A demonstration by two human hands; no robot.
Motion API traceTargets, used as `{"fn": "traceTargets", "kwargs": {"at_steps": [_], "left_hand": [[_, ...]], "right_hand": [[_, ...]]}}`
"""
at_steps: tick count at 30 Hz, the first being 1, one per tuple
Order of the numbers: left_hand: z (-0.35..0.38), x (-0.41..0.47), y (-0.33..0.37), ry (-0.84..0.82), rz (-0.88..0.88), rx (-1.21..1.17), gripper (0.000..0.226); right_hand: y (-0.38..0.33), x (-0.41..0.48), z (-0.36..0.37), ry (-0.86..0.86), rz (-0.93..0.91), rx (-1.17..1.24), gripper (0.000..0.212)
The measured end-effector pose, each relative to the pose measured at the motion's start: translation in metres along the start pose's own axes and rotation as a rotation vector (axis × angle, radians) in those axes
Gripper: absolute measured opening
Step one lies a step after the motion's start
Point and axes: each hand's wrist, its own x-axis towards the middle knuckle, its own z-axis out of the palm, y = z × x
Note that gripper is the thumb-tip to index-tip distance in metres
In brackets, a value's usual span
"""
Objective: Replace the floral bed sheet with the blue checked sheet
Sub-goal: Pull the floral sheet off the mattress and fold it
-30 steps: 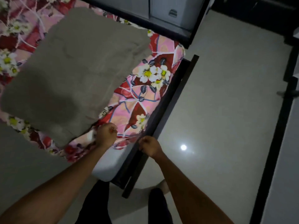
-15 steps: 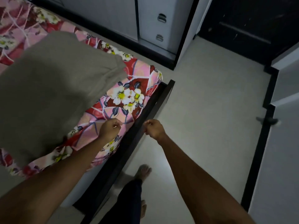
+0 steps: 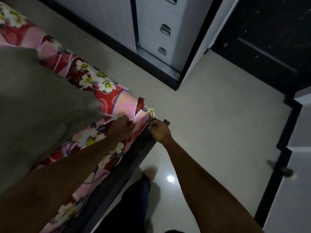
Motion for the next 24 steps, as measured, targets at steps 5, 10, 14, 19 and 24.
{"fn": "traceTargets", "kwargs": {"at_steps": [5,10,14,19,24], "left_hand": [[0.011,0.039,0.015,-0.08,-0.07,0.305,0.045],[0.017,0.06,0.014,-0.195,-0.074,0.434,0.027],[-0.003,0.055,0.001,-0.266,-0.054,0.113,0.028],[-0.032,0.031,0.009,-0.204,-0.077,0.007,0.025],[-0.061,0.0,0.033,0.13,-0.194,-0.16,0.018]], "right_hand": [[-0.012,0.064,-0.03,-0.029,-0.02,0.003,0.025],[-0.015,0.109,-0.031,-0.162,-0.055,-0.057,0.044],[-0.019,0.133,-0.023,-0.279,-0.099,-0.084,0.059],[-0.022,0.137,-0.021,-0.334,-0.292,-0.177,0.062],[-0.051,0.127,-0.024,-0.427,-0.433,-0.341,0.042]]}}
